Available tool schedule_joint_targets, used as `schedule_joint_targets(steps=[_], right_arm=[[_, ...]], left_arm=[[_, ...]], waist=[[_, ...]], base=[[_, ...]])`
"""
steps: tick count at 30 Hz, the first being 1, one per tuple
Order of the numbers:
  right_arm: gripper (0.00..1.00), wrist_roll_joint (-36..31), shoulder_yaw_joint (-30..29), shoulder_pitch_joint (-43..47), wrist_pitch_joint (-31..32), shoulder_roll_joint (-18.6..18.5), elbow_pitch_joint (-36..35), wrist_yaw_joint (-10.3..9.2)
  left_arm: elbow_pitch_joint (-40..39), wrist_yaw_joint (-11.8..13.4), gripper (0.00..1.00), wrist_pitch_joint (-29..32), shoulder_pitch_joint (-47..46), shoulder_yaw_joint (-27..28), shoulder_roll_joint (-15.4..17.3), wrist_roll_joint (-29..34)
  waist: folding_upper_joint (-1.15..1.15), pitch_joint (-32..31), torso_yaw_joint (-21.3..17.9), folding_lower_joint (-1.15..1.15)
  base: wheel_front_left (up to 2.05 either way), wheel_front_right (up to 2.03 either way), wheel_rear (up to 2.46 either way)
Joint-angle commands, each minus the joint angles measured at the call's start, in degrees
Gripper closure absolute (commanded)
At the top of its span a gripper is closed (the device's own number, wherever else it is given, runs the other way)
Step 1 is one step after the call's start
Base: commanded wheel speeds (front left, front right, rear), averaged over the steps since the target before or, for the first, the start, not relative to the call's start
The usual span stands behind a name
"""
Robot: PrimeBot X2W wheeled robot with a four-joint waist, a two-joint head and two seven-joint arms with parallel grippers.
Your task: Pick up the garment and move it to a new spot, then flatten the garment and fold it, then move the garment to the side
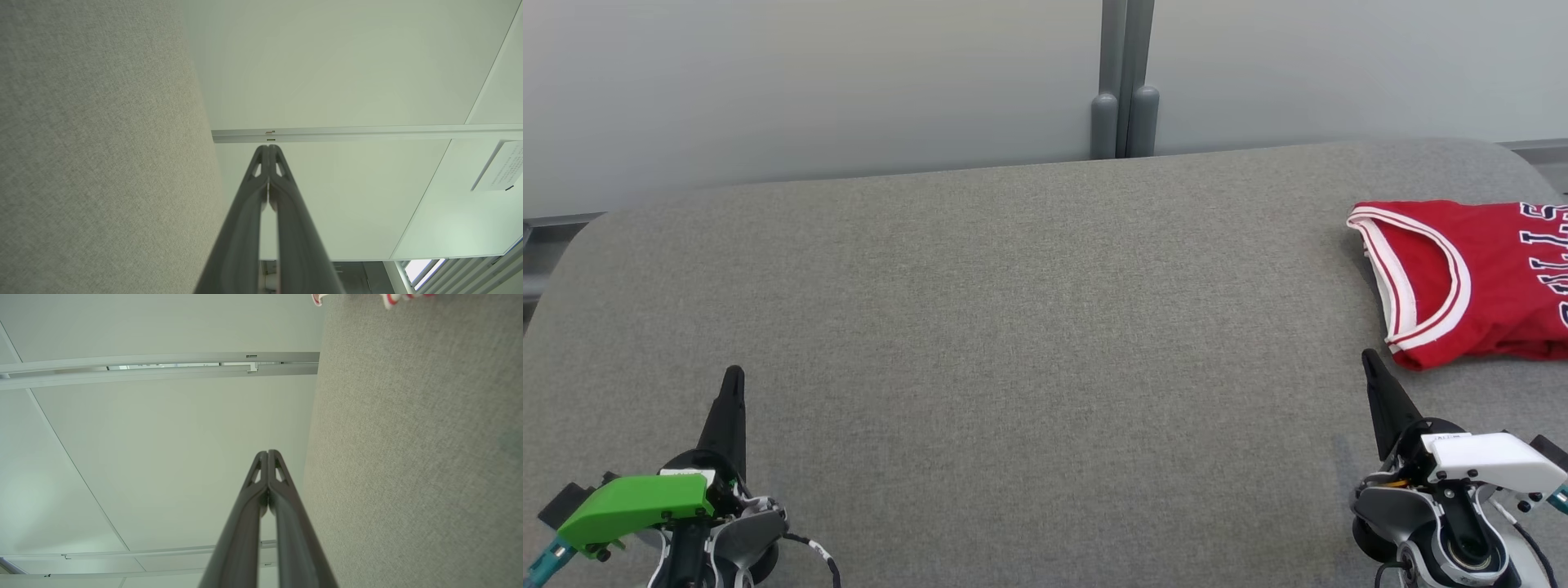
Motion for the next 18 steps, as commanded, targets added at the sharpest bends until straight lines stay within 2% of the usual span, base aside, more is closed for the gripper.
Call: schedule_joint_targets(steps=[1, 18], right_arm=[[1.0, -0.14, -0.17, -0.64, 0.25, -0.1, 0.13, 0.04], [1.0, -0.24, -0.26, -0.64, 0.35, -0.04, 0.13, 0.04]], left_arm=[[0.03, -0.17, 1.0, 0.18, -0.89, 0.26, -0.03, 0.29], [0.02, -0.17, 1.0, 0.21, -0.89, 0.29, -0.06, 0.34]], waist=[[0.0, 0.0, 0.0, 0.0], [0.0, 0.0, 0.0, 0.0]], base=[[0.0, 0.0, 0.0], [0.0, 0.0, 0.0]])
